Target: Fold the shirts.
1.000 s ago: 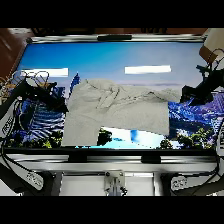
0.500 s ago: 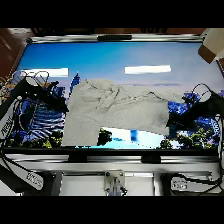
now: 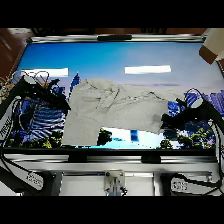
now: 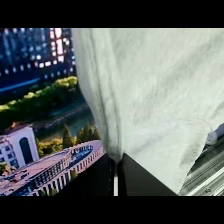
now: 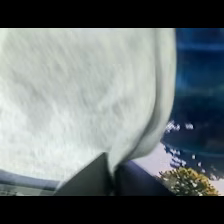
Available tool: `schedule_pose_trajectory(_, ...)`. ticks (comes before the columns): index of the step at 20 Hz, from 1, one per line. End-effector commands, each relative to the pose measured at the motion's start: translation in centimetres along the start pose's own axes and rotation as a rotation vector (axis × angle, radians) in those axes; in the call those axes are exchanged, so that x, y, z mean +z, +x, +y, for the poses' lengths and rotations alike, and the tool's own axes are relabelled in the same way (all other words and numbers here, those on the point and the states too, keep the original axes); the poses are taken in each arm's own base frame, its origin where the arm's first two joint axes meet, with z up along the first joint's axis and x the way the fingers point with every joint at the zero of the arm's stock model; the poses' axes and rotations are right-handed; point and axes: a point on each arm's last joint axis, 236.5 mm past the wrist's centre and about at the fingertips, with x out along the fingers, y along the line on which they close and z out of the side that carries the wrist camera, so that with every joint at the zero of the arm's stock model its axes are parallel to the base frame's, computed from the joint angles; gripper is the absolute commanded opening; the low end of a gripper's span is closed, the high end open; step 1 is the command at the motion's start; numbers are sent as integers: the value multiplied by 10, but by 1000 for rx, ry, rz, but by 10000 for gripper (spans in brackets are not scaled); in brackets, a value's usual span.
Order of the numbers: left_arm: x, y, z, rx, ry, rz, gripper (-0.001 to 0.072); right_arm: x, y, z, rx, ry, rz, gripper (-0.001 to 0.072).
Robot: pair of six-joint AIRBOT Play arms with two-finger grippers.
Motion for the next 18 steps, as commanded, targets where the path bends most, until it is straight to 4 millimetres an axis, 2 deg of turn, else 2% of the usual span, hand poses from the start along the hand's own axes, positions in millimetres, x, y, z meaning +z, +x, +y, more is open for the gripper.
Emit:
schedule_pose_trajectory(1, 5, -16, -17, -4, 46, -46, 32, 2, -2, 23, -11, -90, -16, 74)
schedule_pose_trajectory(2, 10, -32, -27, 11, 87, -92, 31, 10, -16, 32, -11, -125, -57, 73)
schedule_pose_trajectory(3, 18, -55, -40, 30, 132, -156, 31, 23, -41, 43, -7, -160, -133, 73)
schedule_pose_trajectory(4, 30, -88, -58, 61, 189, -255, 31, 39, -75, 55, -8, -197, -234, 73)
schedule_pose_trajectory(6, 47, -174, -112, 133, 335, -503, 31, 67, -183, 90, -28, -327, -536, 72)
schedule_pose_trajectory(7, 47, -232, -155, 177, 433, -670, 31, 70, -256, 114, -53, -421, -733, 72)
schedule_pose_trajectory(8, 34, -295, -205, 221, 538, -864, 32, 62, -332, 137, -81, -503, -942, 73)
schedule_pose_trajectory(9, 10, -355, -254, 255, 631, -1060, 32, 41, -418, 156, -138, -562, -1184, 73)
schedule_pose_trajectory(10, -25, -412, -301, 287, 715, -1261, 33, 9, -493, 166, -204, -582, -1407, 73)
schedule_pose_trajectory(11, -72, -465, -344, 315, 786, -1474, 33, -35, -562, 173, -264, -589, -1619, 73)
schedule_pose_trajectory(12, -122, -502, -375, 337, 832, -1654, 33, -80, -608, 179, -300, -595, -1774, 73)
schedule_pose_trajectory(13, -176, -527, -399, 338, 862, -1799, 33, -127, -638, 186, -300, -606, -1890, 73)
schedule_pose_trajectory(14, -229, -537, -417, 321, 882, -1896, 32, -169, -655, 190, -295, -618, -1969, 73)
schedule_pose_trajectory(15, -270, -537, -430, 320, 917, -1945, 32, -202, -663, 191, -294, -626, -2020, 73)
schedule_pose_trajectory(16, -308, -532, -439, 321, 951, -1984, 32, -227, -665, 189, -298, -626, -2049, 73)
schedule_pose_trajectory(17, -336, -529, -443, 330, 968, -2018, 32, -245, -662, 184, -314, -618, -2052, 73)
schedule_pose_trajectory(18, -358, -528, -441, 346, 954, -2051, 32, -255, -654, 178, -326, -609, -2027, 73)
